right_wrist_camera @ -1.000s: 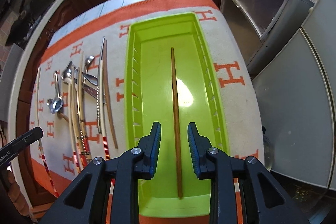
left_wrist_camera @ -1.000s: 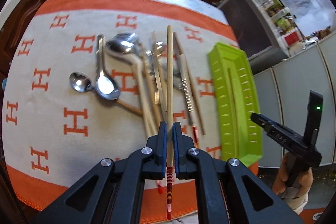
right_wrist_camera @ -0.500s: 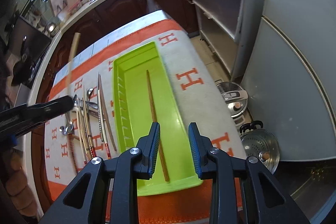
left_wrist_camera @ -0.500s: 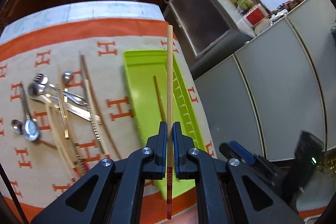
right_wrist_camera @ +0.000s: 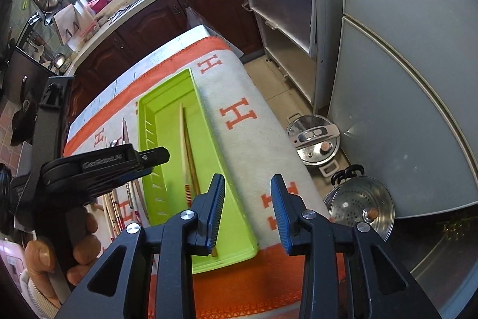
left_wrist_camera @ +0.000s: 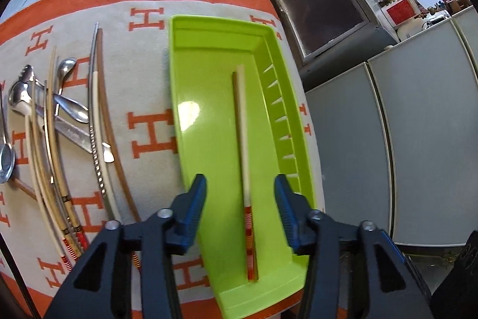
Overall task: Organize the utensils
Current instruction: 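Lower the red-tipped chopstick into the green tray and open the left tool, then move both tools back over the utensil pile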
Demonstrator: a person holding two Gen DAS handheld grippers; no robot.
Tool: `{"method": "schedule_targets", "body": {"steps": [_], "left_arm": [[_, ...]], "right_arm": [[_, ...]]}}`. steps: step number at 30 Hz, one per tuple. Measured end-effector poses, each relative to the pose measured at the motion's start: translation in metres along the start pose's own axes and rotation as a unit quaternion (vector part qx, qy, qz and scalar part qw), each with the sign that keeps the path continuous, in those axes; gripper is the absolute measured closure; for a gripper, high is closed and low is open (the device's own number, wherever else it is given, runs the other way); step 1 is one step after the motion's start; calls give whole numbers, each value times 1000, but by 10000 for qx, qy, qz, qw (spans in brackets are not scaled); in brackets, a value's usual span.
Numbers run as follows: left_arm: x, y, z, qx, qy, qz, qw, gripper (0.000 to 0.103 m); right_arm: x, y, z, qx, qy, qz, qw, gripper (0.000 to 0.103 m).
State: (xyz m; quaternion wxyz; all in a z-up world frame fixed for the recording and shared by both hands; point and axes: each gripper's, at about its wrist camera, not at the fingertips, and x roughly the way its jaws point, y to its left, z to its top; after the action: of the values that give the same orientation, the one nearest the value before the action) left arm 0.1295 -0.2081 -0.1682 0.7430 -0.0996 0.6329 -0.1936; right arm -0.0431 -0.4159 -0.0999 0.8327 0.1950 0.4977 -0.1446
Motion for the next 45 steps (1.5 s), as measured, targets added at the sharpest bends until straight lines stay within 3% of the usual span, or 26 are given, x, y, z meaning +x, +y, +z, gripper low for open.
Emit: {"method": "schedule_targets", "body": {"steps": [2,11,19,22,29,38,45], "left_arm": [[-8,3,-5,69,-11,-34,10000,53],[-49,37,-26,267,-168,432,9986,50],[-102,83,-40,265,-702,959,9926,50],[-126,103,-46,157,-974,1141,9886,45],[-158,145,-62,-103,-1287,1326,9827,42],[-141,179,-70,-307,-990,1119,9883,42],[-112,190,-73,-366,-600,859,9938,47]], "right_arm": [[8,6,2,-13,42,34,10000,71],[32,38,-2,-241,205,194,9993,71],[37,68,-5,-515,235,295,9980,71],[34,80,-6,-639,194,325,9972,71],[25,115,-12,-1013,172,529,9933,71],[23,184,-23,-1668,219,859,9820,71],[47,224,-35,-1972,584,1056,9729,71]]}}
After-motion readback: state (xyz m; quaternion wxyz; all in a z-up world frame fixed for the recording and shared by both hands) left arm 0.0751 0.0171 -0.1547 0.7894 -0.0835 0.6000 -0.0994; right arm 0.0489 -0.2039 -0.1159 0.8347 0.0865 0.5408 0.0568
